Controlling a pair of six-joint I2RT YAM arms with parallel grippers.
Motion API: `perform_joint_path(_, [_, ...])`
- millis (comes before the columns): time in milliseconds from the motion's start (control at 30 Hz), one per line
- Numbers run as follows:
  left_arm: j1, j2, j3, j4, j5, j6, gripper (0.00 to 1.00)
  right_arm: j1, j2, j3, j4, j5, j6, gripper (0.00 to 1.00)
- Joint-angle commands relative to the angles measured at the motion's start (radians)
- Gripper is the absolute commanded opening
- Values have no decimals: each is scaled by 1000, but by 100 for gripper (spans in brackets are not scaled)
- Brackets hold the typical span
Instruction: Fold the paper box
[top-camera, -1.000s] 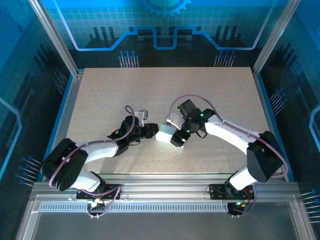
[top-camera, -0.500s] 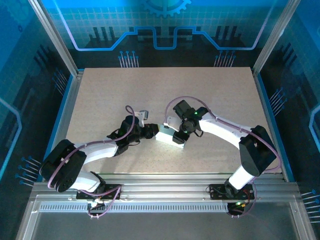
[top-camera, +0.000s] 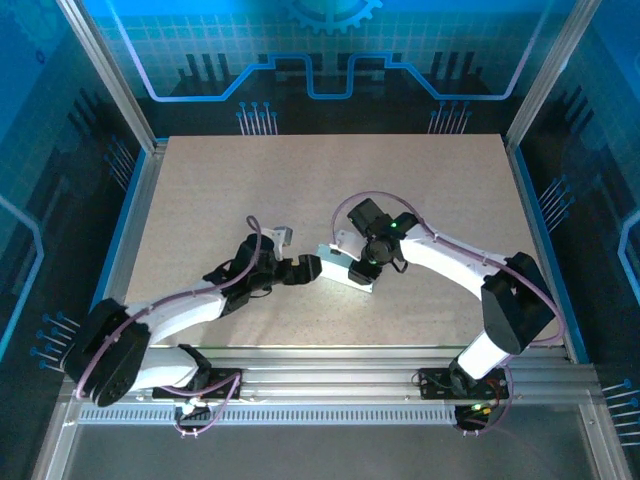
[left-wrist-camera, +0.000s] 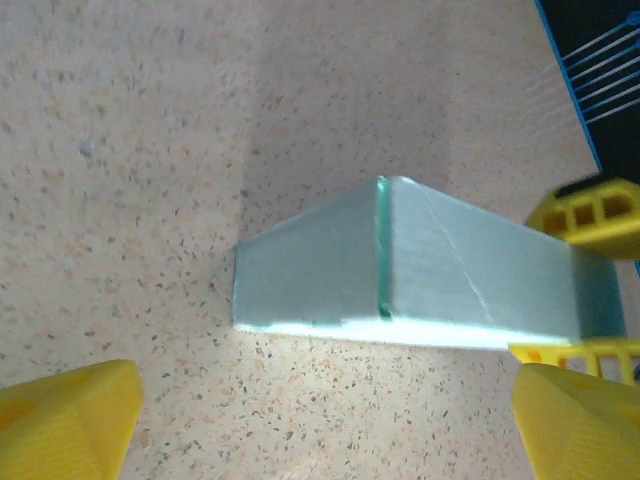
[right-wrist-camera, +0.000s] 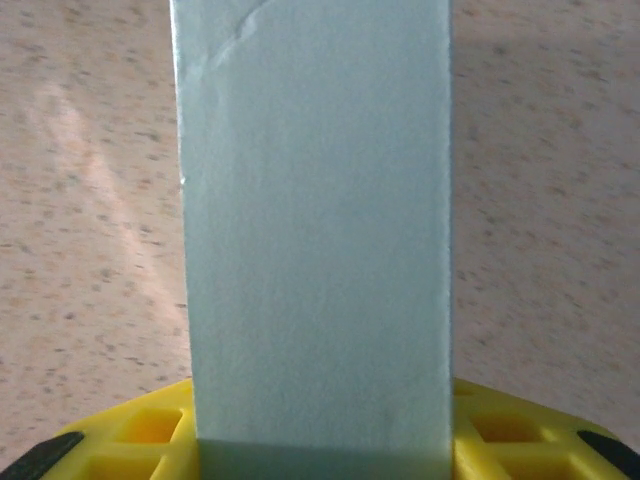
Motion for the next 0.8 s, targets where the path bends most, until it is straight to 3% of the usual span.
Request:
perform_joint_path(0, [17,-86,1,-59,-50,28,99,-27,-40,22,15,117,17,36])
perform_joint_path(233, [81,-148,-68,16,-29,12,99,-47,-3,71,168,443,8,35])
perform_joint_path(400, [92,-156,-70,7,-29,24,99,-48,141,138,305,707,-57,32])
perform_joint_path(600, [97,-172,-76,-3,-40,34,99,-42,295,180,404,804,-90,35])
perform_joint_path(767, [105,-206,-88,-23,-62,47,99,-21,342,174,402,802,-73,40])
